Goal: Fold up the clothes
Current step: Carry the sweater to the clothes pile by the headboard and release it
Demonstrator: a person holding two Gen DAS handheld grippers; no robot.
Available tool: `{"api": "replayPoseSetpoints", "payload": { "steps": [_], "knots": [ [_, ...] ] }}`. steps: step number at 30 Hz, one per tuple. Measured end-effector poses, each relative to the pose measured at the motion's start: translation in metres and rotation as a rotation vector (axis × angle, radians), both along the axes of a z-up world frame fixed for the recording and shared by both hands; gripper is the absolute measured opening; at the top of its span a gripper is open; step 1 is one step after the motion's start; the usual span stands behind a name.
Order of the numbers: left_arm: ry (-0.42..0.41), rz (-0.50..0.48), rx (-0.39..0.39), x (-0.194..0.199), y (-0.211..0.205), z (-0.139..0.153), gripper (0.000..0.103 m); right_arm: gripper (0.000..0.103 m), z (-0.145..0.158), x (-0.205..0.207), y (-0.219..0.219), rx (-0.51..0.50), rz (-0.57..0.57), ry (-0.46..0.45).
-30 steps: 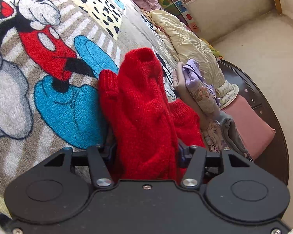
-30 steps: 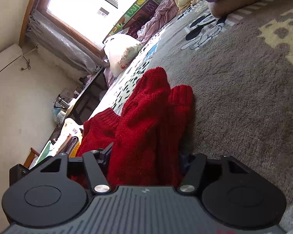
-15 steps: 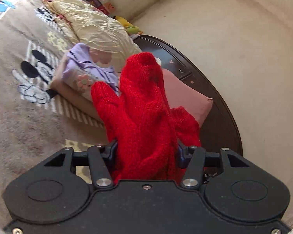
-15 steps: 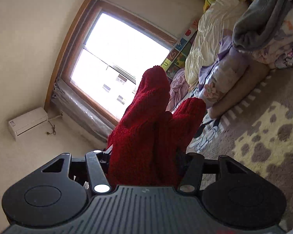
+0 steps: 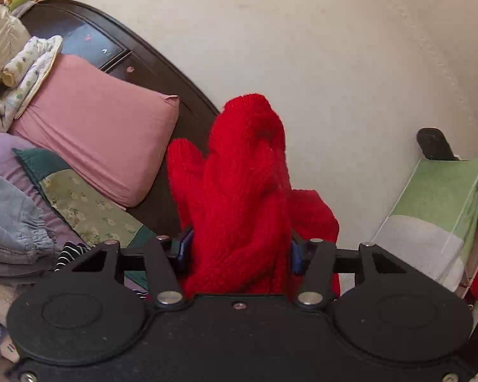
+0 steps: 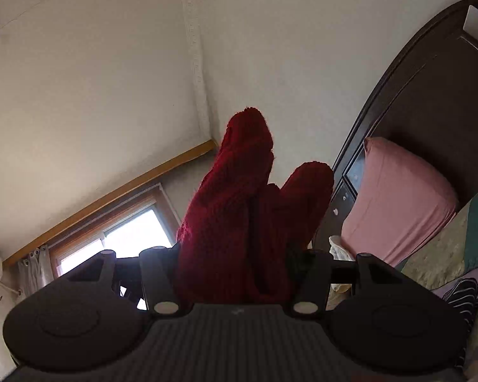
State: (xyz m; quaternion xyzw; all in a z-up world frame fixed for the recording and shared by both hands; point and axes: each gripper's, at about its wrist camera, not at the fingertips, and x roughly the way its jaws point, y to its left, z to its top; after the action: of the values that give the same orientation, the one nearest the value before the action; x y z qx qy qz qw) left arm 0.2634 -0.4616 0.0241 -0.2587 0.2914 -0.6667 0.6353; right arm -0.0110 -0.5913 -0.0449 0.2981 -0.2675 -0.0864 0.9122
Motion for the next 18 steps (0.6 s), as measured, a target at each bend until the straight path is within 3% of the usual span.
{"api": "replayPoseSetpoints", "payload": {
  "steps": [3,4,5,6,7,9,12,14,16,18],
  "knots": [
    [0.086,0.157,0.457,0.013,-0.052,-0.068,0.069,0.058,-0.041,0.034,-0.051,0.303,-0.007,0.167],
    [0.109,0.177,0.499,0.015,-0.057,-0.084,0.071,0.058,-0.071,0.052,-0.070,0.460,0.006,0.271],
    [0.133,0.178,0.459,0.017,-0.053,-0.089,0.077,0.056,-0.099,0.067,-0.086,0.596,0.016,0.354],
    [0.159,0.181,0.435,0.019,-0.049,-0.088,0.078,0.051,-0.118,0.070,-0.091,0.631,0.012,0.357],
    [0.185,0.185,0.423,0.021,-0.046,-0.086,0.078,0.050,-0.127,0.072,-0.090,0.598,0.004,0.357],
    [0.227,0.202,0.383,0.024,-0.040,-0.082,0.078,0.054,-0.116,0.071,-0.087,0.539,0.001,0.367],
    [0.287,0.233,0.316,0.020,-0.023,-0.075,0.079,0.055,-0.114,0.072,-0.092,0.559,-0.011,0.339],
    [0.266,0.258,0.270,0.016,-0.008,-0.068,0.079,0.056,-0.109,0.067,-0.094,0.551,-0.033,0.332],
    [0.233,0.248,0.277,0.008,-0.002,-0.065,0.078,0.057,-0.106,0.061,-0.096,0.528,-0.037,0.328],
    [0.195,0.261,0.318,-0.001,-0.008,-0.064,0.066,0.057,-0.105,0.055,-0.100,0.504,-0.029,0.330]
  ]
}}
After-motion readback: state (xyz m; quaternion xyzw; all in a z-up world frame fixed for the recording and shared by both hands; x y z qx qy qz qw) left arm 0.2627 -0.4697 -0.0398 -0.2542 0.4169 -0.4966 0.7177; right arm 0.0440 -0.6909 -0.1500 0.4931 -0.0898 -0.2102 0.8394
